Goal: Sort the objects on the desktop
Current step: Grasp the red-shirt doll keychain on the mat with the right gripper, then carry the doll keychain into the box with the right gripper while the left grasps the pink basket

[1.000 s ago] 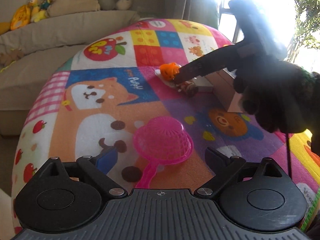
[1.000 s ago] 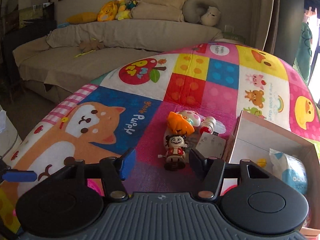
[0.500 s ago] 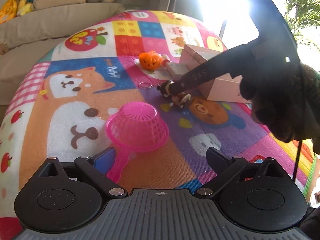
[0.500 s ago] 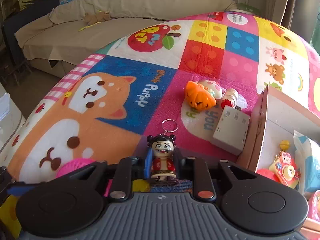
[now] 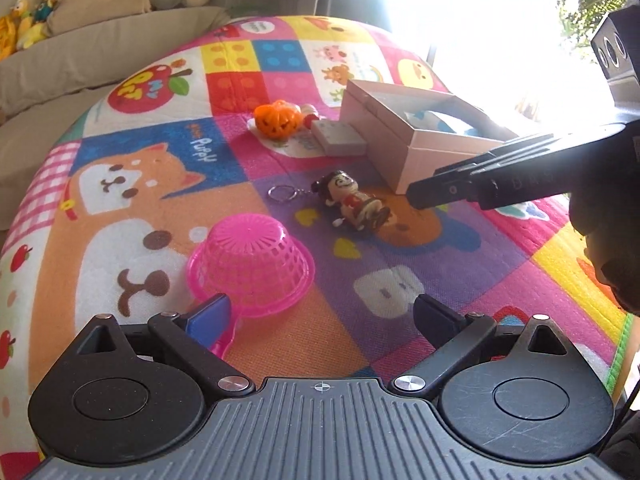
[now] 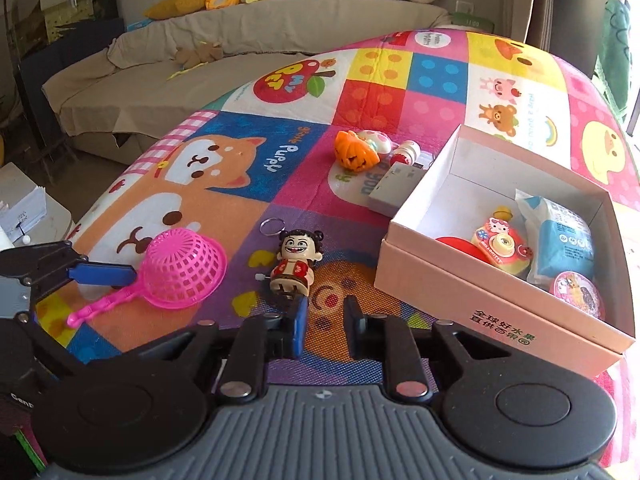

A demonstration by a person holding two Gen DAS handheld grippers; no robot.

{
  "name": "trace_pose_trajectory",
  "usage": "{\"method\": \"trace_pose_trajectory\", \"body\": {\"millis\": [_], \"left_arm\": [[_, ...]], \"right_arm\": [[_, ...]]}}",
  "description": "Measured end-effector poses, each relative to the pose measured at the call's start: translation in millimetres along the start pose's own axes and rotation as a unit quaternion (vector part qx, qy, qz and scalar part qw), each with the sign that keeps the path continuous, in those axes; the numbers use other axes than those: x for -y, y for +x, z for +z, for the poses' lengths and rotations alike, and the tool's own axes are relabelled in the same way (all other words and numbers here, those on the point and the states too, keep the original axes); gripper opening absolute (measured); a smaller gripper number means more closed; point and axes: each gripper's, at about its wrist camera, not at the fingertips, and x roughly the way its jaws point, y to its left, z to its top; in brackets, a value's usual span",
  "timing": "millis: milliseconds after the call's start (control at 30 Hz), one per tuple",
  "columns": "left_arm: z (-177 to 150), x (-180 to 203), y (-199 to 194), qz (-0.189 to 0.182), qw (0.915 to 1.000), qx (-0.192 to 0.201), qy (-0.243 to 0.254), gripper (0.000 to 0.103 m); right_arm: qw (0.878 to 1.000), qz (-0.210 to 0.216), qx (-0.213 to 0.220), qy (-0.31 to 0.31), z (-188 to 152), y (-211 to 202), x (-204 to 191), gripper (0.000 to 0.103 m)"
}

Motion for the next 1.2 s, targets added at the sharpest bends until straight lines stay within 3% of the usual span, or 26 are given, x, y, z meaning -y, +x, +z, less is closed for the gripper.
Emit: {"method": "trace_pose_trajectory", "body": {"millis": [67,233,367,433,467,767,867,1033,1100,1200], "left_arm": [[-1,3,1,-0.001,1.0000,-0.003,0.005,0.100],[0,2,-5,0.009,0.9999,0.003,0.013,0.100],[4,-6,-10,0.028,0.9994,0.011,0.018,0.101],[7,-13,-10,0.041,0.9990,0.011,0.015,0.101],[8,-17,-9,0.047,0.9988,0.011,0.013,0.101],[20,-22,22,0.057,0.9984,-0.005,0.004,0.101],[22,-15,30,0.037,0.9991,-0.019,0.003,0.101],[20,15,28,-0.047,0.9982,-0.024,0.029,0.101],[19,25,26,-0.056,0.9970,-0.021,0.049,0.101],[17,38,26,-0.035,0.9956,-0.017,0.085,0.101]], "right_arm": [[1.000,0.007,0.009,0.012,3,4,-1,0.044],[1.000,0.018,0.014,0.018,15,33,-10,0.044],[0.999,0.022,-0.008,0.030,20,63,-13,0.044],[0.999,0.022,-0.018,0.030,17,70,-14,0.037],[0.999,0.023,-0.018,0.028,16,69,-15,0.029],[0.999,0.000,0.011,0.033,-16,9,8,0.027],[0.999,-0.025,0.011,0.041,-35,-10,20,0.027],[0.997,-0.059,0.011,0.043,-64,-35,31,0.027],[0.997,-0.065,0.007,0.049,-71,-38,33,0.027],[0.996,-0.070,0.012,0.057,-76,-41,36,0.030]]}}
